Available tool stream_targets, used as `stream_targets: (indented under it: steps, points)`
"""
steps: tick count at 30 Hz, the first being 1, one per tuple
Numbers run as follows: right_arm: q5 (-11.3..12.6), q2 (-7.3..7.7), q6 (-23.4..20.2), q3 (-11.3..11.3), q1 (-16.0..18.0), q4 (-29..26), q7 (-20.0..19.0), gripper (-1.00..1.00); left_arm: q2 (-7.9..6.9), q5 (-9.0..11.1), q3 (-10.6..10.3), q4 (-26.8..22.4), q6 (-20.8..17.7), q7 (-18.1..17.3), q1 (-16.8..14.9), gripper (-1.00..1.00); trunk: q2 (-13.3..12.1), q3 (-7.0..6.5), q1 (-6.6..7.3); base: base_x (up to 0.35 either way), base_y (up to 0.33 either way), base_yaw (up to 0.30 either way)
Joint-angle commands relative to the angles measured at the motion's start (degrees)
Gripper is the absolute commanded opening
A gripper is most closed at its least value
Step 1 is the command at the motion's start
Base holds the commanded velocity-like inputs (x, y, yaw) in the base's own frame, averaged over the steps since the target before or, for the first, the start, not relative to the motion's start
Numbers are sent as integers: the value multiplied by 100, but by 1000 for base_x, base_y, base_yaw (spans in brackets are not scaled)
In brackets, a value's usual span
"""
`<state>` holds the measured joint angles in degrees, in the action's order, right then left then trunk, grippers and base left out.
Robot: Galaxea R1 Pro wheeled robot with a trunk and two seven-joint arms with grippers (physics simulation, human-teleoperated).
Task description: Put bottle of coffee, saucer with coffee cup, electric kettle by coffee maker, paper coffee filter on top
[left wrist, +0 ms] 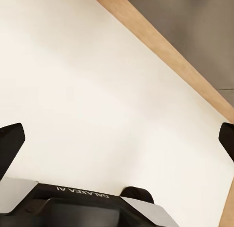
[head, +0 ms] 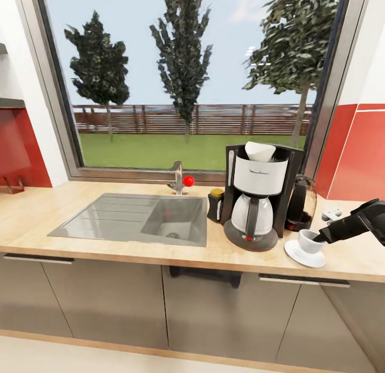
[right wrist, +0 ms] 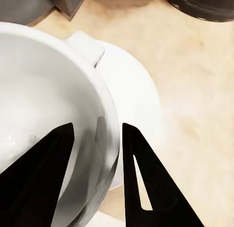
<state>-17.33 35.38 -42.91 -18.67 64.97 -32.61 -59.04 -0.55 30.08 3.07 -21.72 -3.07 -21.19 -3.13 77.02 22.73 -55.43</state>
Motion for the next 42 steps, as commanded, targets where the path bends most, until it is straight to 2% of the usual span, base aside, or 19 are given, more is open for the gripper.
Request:
stream_targets:
  steps: [1,6,12,26,28,33,37,42]
  points:
    - [-38,4,-15,-14,6,-9,-46,-100,2,33,25,1,-33,-35,-3,100,44,25,-22,0,0,0]
    - [42,4,-15,-14,6,-9,-46,-100,2,33,20,1,-33,-35,-3,100,245,115,-132,0,0,0]
    - [116,-19,-15,-14,6,-16,-46,-100,2,33,18,1,-34,-35,-3,100,245,115,-132,0,0,0]
    - [118,-23,-15,-14,6,-17,-44,-100,8,33,20,1,-31,-35,-3,100,245,115,-132,0,0,0]
    - [117,-23,-15,-14,6,-17,-41,-100,8,33,19,1,-32,-35,-3,100,325,151,-176,0,0,0]
    - [116,-23,-15,-14,6,-17,-41,-100,9,33,18,1,-34,-35,-3,100,325,151,-176,0,0,0]
    - [116,-23,-15,-13,6,-17,-39,-100,8,33,18,1,-34,-35,-3,100,485,222,-264,0,0,0]
    - [116,-23,-15,-8,6,-17,-38,-100,10,33,14,1,-34,-35,-3,100,485,222,-264,0,0,0]
